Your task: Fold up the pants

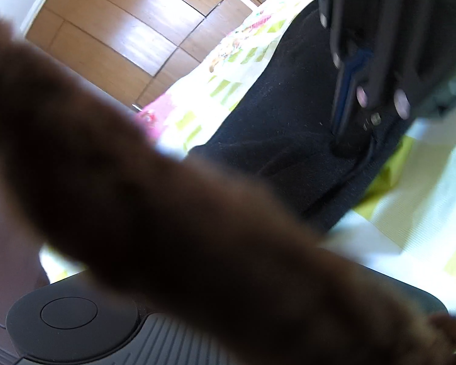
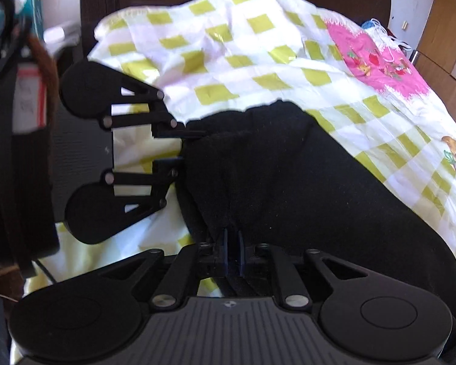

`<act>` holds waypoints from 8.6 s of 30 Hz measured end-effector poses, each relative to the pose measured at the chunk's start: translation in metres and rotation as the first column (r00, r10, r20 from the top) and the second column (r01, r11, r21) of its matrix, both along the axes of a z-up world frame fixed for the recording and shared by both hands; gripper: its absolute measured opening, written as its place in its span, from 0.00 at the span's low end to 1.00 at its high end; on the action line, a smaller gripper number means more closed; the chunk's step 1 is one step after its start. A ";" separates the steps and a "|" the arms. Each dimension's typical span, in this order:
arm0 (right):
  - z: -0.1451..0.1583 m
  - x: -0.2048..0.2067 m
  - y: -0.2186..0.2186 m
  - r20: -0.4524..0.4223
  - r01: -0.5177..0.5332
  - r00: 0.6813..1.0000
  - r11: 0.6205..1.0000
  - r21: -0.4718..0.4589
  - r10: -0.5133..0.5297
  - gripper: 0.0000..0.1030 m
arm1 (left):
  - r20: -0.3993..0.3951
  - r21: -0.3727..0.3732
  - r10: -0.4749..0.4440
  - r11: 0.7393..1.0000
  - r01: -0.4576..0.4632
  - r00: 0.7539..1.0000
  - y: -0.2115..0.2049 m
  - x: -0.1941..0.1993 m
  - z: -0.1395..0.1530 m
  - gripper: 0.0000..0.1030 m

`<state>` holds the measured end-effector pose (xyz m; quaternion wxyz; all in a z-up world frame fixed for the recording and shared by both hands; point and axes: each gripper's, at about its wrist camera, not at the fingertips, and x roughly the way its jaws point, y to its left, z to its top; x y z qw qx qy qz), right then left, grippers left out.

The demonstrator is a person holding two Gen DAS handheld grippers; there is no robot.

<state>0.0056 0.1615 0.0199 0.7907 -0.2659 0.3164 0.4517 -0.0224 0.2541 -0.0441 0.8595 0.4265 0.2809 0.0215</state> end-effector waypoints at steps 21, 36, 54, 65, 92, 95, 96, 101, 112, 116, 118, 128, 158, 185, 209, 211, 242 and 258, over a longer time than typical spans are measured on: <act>0.035 0.198 -0.260 -0.112 0.808 0.589 0.587 0.049 -0.801 0.43 | 0.021 -0.511 -0.171 0.845 0.158 0.985 -0.153 0.070 0.073 0.22; -0.012 0.323 -0.309 -0.190 0.940 0.333 0.340 -0.005 -0.924 0.19 | -0.070 -0.555 -0.233 0.817 0.156 0.970 -0.224 0.135 0.043 0.20; 0.026 0.020 -0.530 -0.455 0.984 0.088 0.005 0.180 -0.886 0.19 | 0.008 -0.508 -0.531 0.728 0.461 0.847 -0.328 0.052 0.070 0.22; 0.020 0.000 -0.494 0.089 0.916 0.364 0.374 0.144 -0.927 0.30 | -0.080 -0.452 -0.587 0.742 0.495 0.806 -0.367 0.041 0.041 0.22; -0.028 0.034 -0.417 0.314 0.539 0.824 0.824 -0.176 -0.472 0.35 | -0.110 -0.548 -0.549 0.729 0.410 0.829 -0.369 0.057 0.041 0.23; -0.004 0.045 -0.448 0.187 0.680 0.721 0.734 -0.004 -0.667 0.17 | -0.108 -0.547 -0.550 0.729 0.412 0.828 -0.370 0.057 0.042 0.23; 0.006 0.046 -0.463 0.140 0.725 0.675 0.686 0.060 -0.725 0.17 | -0.106 -0.547 -0.551 0.727 0.415 0.827 -0.370 0.056 0.043 0.23; 0.052 0.032 -0.572 -0.221 0.904 0.358 0.279 0.323 -0.907 0.17 | -0.074 -0.559 -0.578 0.699 0.446 0.813 -0.377 0.053 0.053 0.23; -0.011 0.012 -0.651 -0.628 0.966 0.061 -0.111 0.232 -0.776 0.24 | -0.087 -0.522 -0.655 0.672 0.526 0.750 -0.424 0.050 0.036 0.27; -0.011 0.019 -0.650 -0.636 0.967 0.099 -0.077 0.243 -0.765 0.27 | -0.095 -0.511 -0.645 0.685 0.519 0.758 -0.427 0.054 0.031 0.29; -0.012 0.025 -0.646 -0.649 0.967 0.123 -0.056 0.248 -0.751 0.29 | -0.093 -0.506 -0.640 0.690 0.517 0.763 -0.429 0.054 0.029 0.29; 0.024 0.022 -0.646 -0.638 0.931 0.193 -0.067 0.360 -0.745 0.21 | -0.094 -0.415 -0.606 0.745 0.522 0.790 -0.440 0.055 0.025 0.14; -0.027 -0.024 -0.658 -0.777 0.960 0.014 -0.209 0.186 -0.629 0.39 | -0.113 -0.432 -0.649 0.714 0.550 0.753 -0.438 0.038 0.017 0.08; -0.017 -0.009 -0.639 -0.833 0.869 0.128 -0.344 0.356 -0.539 0.23 | -0.086 -0.511 -0.629 0.693 0.508 0.772 -0.429 0.040 0.033 0.14; 0.057 -0.016 -0.569 -0.585 0.889 0.182 -0.123 0.442 -0.790 0.23 | -0.111 -0.568 -0.530 0.728 0.383 0.841 -0.350 0.017 0.046 0.17; 0.076 -0.006 -0.541 -0.531 0.882 0.242 -0.044 0.470 -0.812 0.23 | -0.087 -0.568 -0.465 0.750 0.340 0.881 -0.324 0.026 0.050 0.17; 0.030 0.079 -0.089 -0.080 0.467 0.884 0.872 0.143 -0.461 0.24 | -0.077 -0.620 0.166 0.764 -0.177 0.983 -0.022 0.028 0.032 0.19; 0.027 0.073 0.029 -0.100 0.260 0.965 0.940 0.221 -0.244 0.23 | -0.076 -0.668 0.164 0.723 -0.172 0.984 -0.013 0.014 0.017 0.17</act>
